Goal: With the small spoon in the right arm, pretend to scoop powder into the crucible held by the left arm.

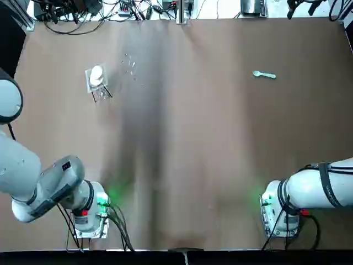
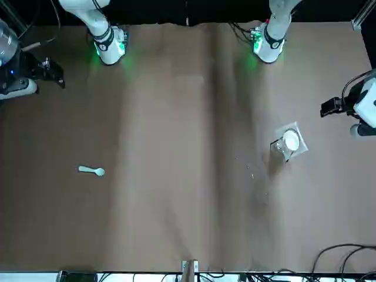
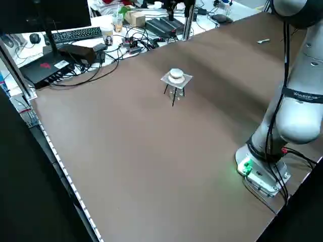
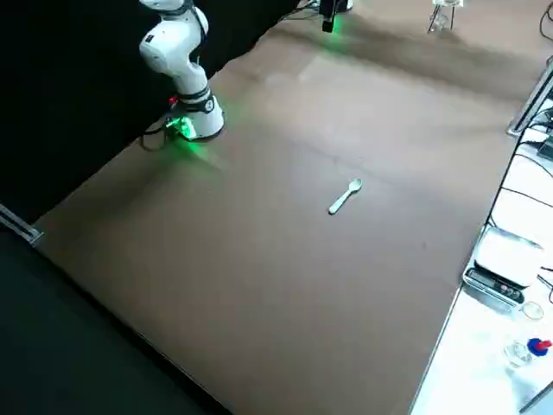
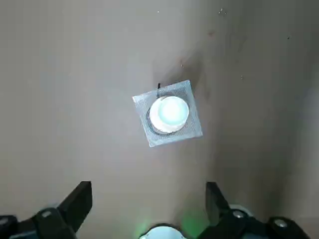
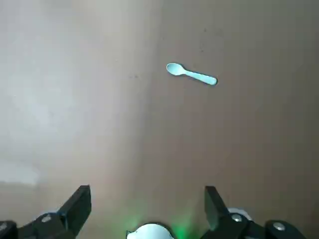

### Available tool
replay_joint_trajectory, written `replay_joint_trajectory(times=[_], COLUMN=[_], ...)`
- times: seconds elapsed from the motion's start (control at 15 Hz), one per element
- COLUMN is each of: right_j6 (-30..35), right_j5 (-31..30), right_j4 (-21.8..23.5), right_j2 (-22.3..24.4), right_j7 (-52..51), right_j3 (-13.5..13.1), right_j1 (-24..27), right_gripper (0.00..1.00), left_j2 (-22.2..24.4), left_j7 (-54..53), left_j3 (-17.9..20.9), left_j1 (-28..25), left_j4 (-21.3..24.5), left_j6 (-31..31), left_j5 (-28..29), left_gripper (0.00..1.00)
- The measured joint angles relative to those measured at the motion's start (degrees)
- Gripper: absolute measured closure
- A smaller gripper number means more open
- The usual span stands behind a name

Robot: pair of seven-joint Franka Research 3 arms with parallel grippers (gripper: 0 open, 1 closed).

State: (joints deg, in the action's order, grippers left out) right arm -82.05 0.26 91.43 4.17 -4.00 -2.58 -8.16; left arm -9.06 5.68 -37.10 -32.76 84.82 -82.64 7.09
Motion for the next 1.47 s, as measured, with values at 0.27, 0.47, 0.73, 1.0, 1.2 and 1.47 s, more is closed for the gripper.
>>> replay_joint_trajectory(times=[0.27,0.47,0.73,1.0,1.2,1.47], right_j6=[0.0,-0.01,0.0,-0.1,-0.45,-4.97], right_j5=[0.72,0.66,0.63,0.66,0.69,0.72], right_j4=[0.04,0.06,0.44,0.99,1.1,1.56], right_j2=[-0.03,-0.12,-0.21,-1.54,-4.28,-10.33], right_j7=[0.0,0.0,0.0,0.01,0.05,0.24], right_j3=[0.32,0.45,0.42,-0.04,-0.06,-0.07], right_j1=[-0.12,-0.35,-0.35,0.02,0.01,0.02], right_gripper=[0.0,0.0,0.0,0.0,0.0,0.0], left_j2=[0.0,-0.87,-9.81,-13.26,-13.93,-13.94], left_j7=[-0.02,0.8,0.71,0.0,-2.47,-6.54], left_j3=[0.01,1.0,2.99,2.85,2.48,2.46], left_j1=[-0.04,-0.21,-3.76,-4.44,-4.69,-5.82], left_j4=[0.01,1.01,4.99,9.99,13.52,19.15], left_j6=[0.0,0.04,-7.96,-13.53,-16.06,-20.83], left_j5=[0.01,0.0,0.01,-0.55,-1.68,-3.76], left_gripper=[0.0,0.0,0.0,0.0,0.0,0.07])
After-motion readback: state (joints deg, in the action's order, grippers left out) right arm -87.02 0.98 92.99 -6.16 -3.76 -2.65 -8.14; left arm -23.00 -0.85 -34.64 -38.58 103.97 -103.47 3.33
